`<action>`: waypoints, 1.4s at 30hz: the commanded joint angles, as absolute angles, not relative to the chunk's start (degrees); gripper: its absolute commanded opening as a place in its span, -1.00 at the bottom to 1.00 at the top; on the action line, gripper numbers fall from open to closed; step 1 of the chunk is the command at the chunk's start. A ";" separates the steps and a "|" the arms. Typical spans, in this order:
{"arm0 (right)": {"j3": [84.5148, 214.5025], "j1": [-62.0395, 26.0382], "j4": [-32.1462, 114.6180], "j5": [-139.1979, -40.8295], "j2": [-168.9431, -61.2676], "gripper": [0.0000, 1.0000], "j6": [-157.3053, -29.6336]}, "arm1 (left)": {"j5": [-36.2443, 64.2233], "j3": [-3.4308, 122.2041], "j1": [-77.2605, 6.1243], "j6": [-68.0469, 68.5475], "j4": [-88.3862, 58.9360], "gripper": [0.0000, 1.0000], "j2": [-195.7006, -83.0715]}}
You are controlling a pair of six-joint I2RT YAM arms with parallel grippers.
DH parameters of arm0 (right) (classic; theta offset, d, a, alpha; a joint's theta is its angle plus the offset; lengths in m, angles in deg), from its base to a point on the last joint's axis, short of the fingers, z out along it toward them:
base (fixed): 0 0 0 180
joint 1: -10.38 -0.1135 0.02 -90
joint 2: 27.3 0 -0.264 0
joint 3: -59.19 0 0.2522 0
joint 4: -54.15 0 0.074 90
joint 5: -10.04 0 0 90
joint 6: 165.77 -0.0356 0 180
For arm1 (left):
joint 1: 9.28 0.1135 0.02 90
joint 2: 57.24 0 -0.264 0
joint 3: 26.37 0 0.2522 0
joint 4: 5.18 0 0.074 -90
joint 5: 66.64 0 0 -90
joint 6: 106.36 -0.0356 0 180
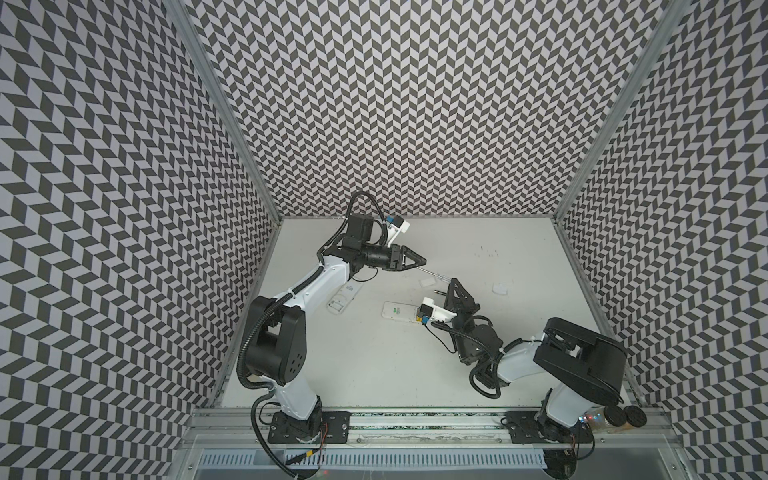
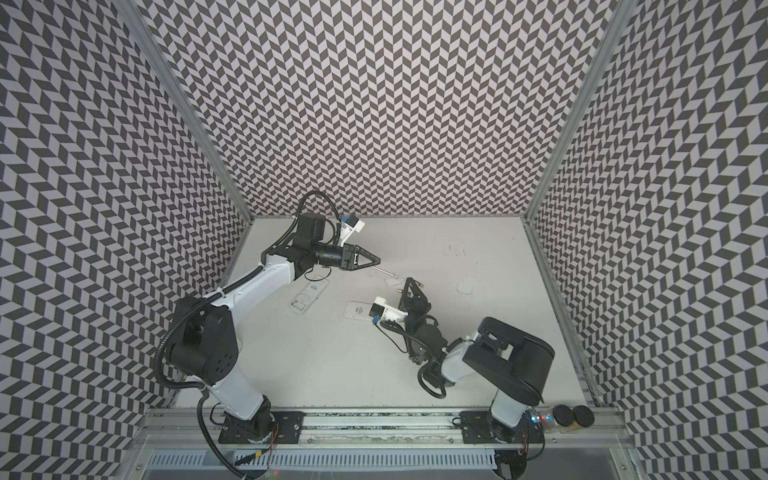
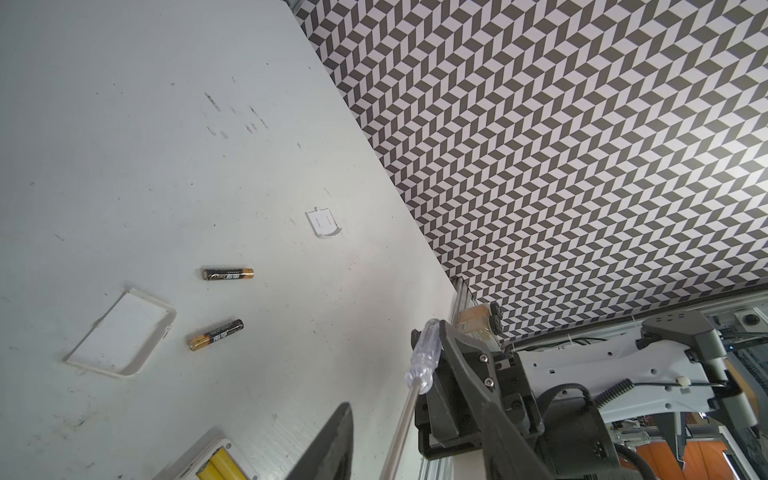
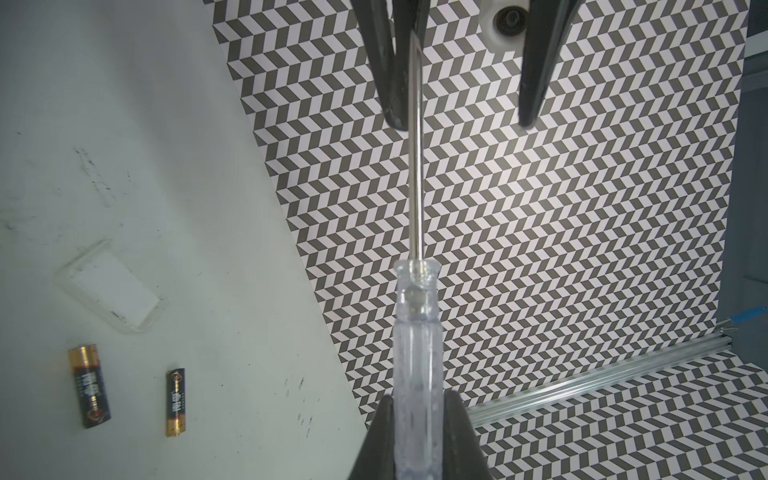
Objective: Unload the batteries from the remote control
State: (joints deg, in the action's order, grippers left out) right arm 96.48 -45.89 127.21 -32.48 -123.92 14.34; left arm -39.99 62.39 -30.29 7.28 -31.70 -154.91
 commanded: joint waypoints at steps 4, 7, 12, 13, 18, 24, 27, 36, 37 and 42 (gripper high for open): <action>97.96 -46.34 140.14 -32.76 -124.29 -0.96 15.90 | -40.33 61.04 -30.66 7.73 -31.67 -0.02 -155.17; 97.73 -46.39 140.73 -32.74 -125.31 -0.96 15.93 | -40.26 59.94 -30.67 8.42 -30.92 -0.13 -155.03; 98.05 -46.66 141.16 -33.28 -125.20 -0.95 16.05 | -40.62 61.31 -30.67 7.20 -31.89 -0.51 -155.06; 98.05 -46.63 141.33 -33.37 -125.41 -0.95 16.22 | -40.71 60.90 -30.78 7.56 -31.39 -0.62 -155.28; 98.16 -46.63 141.55 -32.66 -124.62 -0.91 16.83 | -41.06 60.82 -30.70 7.75 -31.34 -0.85 -155.06; 98.70 -46.67 141.46 -32.34 -125.58 -0.91 17.03 | -41.06 59.51 -31.16 8.28 -30.15 -0.46 -154.83; 98.54 -46.66 142.26 -32.45 -125.85 -0.91 16.77 | -41.06 59.52 -31.19 7.16 -30.95 -0.73 -154.98; 97.57 -46.57 140.94 -32.75 -123.58 0.03 13.18 | -42.75 59.62 -29.95 7.05 -28.52 -1.00 -154.65; 97.48 -46.65 139.68 -32.60 -122.58 0.19 12.31 | -42.73 60.07 -29.53 7.20 -28.24 -1.00 -154.48; 96.30 -45.78 136.96 -32.66 -118.58 0.66 6.11 | -42.30 65.29 -26.59 4.25 -28.69 -1.00 -155.09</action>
State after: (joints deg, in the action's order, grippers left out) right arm 97.25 -46.06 127.34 -32.70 -121.04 10.58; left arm -42.05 61.08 -28.44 6.98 -30.56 -155.39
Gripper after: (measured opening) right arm 0.810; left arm 0.048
